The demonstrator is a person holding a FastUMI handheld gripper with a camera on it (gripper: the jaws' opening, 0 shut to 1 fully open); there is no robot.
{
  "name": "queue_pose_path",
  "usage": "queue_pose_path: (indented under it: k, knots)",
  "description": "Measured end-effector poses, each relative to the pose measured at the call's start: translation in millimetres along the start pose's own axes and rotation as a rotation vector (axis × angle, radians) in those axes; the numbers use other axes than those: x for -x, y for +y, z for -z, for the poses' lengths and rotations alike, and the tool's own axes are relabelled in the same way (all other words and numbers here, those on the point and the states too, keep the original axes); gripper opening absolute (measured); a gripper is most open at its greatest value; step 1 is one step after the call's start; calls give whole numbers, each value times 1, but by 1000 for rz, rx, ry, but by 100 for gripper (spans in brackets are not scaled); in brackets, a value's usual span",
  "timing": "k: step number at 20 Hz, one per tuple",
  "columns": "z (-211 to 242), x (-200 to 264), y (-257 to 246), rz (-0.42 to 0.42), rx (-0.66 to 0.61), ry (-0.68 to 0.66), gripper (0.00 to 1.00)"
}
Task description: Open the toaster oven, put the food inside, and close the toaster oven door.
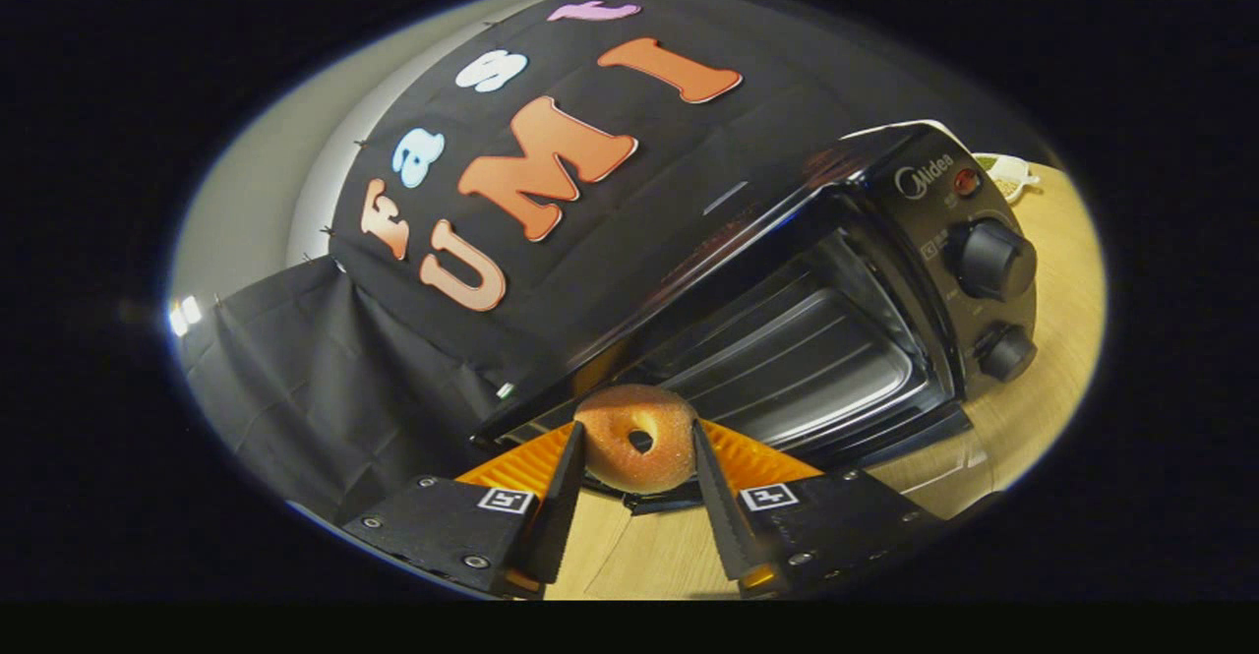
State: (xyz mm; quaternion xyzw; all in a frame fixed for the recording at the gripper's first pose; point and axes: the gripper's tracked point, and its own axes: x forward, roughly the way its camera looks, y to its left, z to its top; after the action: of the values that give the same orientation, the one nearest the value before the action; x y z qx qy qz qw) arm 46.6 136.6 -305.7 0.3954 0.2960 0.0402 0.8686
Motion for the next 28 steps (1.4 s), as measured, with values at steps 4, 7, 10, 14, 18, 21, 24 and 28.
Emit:
queue_pose_path:
  k: [4, 7, 10, 14, 18, 21, 24, 28]
  knots:
    - [-8, -18, -8, 37, -11, 0, 61]
    - [-4, -28, -11, 52, -36, 4, 61]
    - [0, -35, -11, 74, -40, -2, 65]
    - [1, -32, -8, 98, 9, -27, 77]
    - [1, -26, -8, 111, 15, -35, 84]
    - [-2, -18, -6, 116, 13, -64, 88]
    - [2, -6, -2, 110, 15, -74, 89]
    - [7, 16, 10, 86, 3, -74, 89]
